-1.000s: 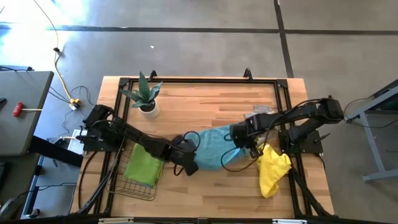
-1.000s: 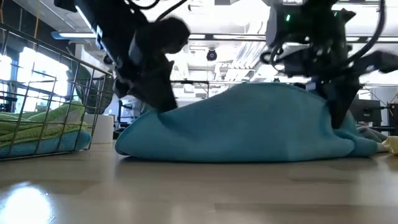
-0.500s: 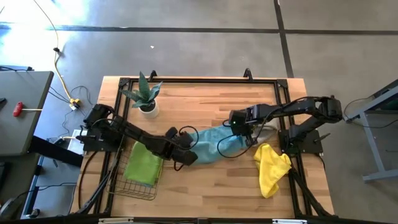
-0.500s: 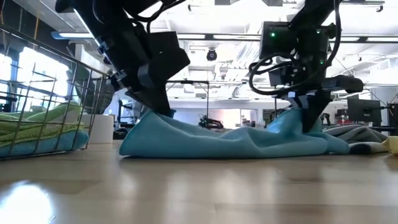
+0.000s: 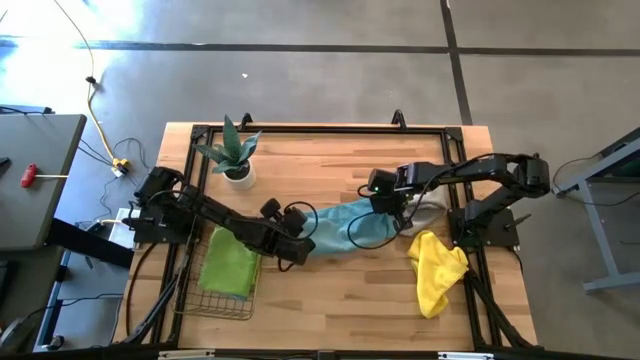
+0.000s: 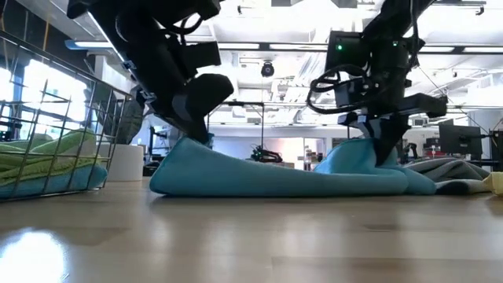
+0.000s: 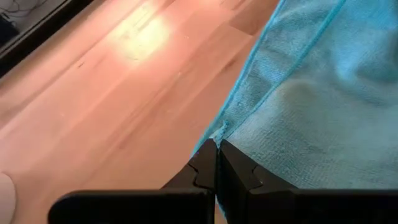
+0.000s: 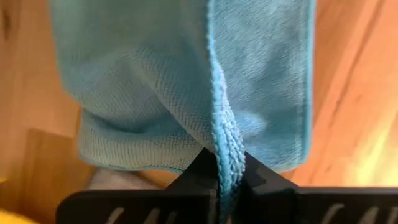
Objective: Fold microfiber towels
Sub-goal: Fold the blue microfiber towel
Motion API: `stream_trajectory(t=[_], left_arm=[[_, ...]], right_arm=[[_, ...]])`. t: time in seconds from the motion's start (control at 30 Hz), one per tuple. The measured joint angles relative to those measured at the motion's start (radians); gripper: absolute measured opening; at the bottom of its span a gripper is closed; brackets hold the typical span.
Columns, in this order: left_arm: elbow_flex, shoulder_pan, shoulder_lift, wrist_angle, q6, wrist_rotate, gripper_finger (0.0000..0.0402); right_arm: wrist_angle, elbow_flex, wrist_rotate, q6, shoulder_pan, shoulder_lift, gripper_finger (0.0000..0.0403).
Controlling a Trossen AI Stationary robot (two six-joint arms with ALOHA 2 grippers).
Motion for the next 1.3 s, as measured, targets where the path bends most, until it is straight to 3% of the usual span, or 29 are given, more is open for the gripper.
stream_trajectory(t=[0.27, 0.4, 0.5, 0.73, 0.93, 1.13, 1.3], left_arm=[[0.000, 0.031, 0.000, -0.002, 0.062, -0.005, 0.0000], [0.000, 0.029, 0.000, -0.036, 0.056, -0.068, 0.0000], [0.000, 0.035, 0.000, -0.049, 0.054, -0.096, 0.0000], [0.000, 0.073, 0.000, -0.046, 0.065, -0.036, 0.0000], [0.000, 0.091, 0.000, -0.047, 0.086, -0.026, 0.0000], [0.000, 0.109, 0.000, -0.047, 0.102, 0.051, 0.0003], [0.000, 0.111, 0.000, -0.048, 0.147, 0.036, 0.0033]], right_arm=[[-0.006, 0.001, 0.006, -0.017, -0.043, 0.000, 0.0000], [-0.048, 0.001, 0.087, -0.018, -0.045, 0.000, 0.0000], [-0.028, 0.001, 0.081, -0.018, -0.045, 0.000, 0.0000], [0.058, 0.002, 0.067, -0.018, -0.053, 0.049, 0.0000], [0.047, 0.002, 0.087, -0.017, -0.064, 0.118, 0.0000], [0.039, 0.019, 0.087, -0.002, -0.064, 0.117, 0.0002], [-0.009, 0.063, 0.140, 0.037, -0.064, 0.117, 0.0041]])
